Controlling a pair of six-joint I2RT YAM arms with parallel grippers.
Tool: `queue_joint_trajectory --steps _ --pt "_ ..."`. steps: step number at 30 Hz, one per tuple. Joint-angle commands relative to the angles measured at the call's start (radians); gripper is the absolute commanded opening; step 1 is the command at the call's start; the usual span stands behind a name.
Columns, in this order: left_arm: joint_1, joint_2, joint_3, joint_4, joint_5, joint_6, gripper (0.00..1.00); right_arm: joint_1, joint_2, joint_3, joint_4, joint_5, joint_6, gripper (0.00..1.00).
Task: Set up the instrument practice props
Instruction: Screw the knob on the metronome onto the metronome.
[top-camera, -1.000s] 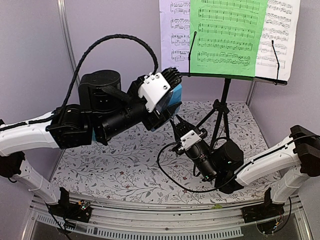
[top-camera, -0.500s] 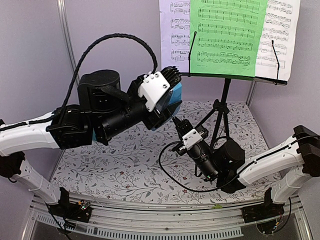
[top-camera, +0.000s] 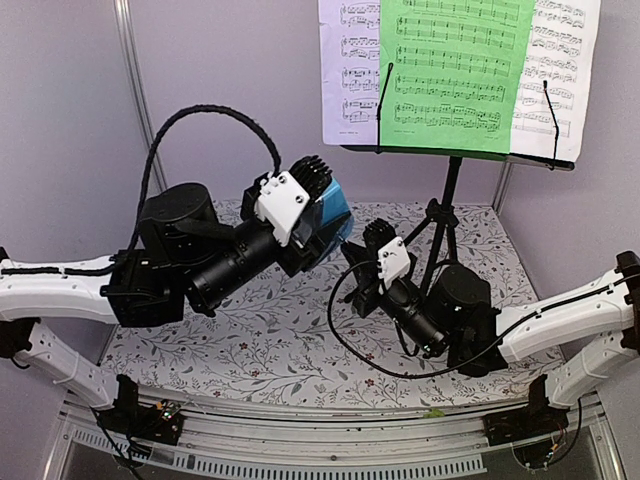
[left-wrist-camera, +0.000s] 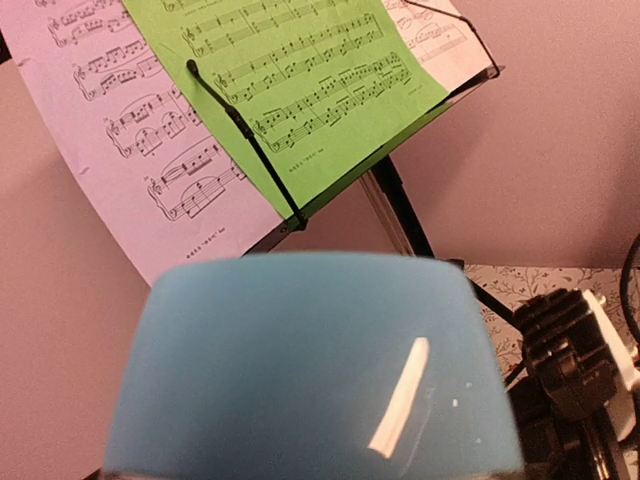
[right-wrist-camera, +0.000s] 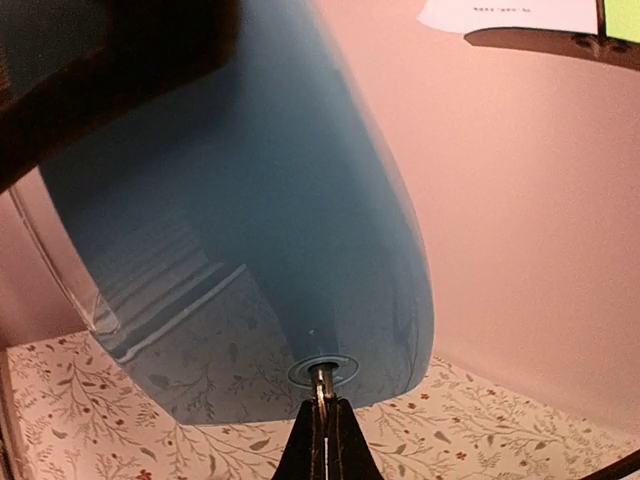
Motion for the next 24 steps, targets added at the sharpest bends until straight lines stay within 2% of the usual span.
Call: queue_joint_trajectory --steps 1,10,16,20,24 --pt "-0.006 -0.059 -0.097 0.320 0.039 0.044 0.00 -0.004 -0.071 0.072 -0.101 -0.082 0.374 0.00" --pt "-0.008 -0.087 -0.296 0.639 0.116 0.080 0.00 -0.041 -0.100 0.104 -0.127 -0.226 0.790 0.00" --pt "-0.008 -0.104 -0.379 0.742 0.185 0.101 0.00 -0.106 -0.131 0.080 -0.087 -0.347 1.048 0.00" --pt "-0.008 -0.105 -0.426 0.815 0.205 0.115 0.00 -0.153 -0.128 0.026 0.014 -0.405 1.263 0.00" --pt "-0.009 -0.100 -0.462 0.866 0.227 0.122 0.00 -0.197 -0.055 -0.041 0.216 -0.471 1.539 0.00"
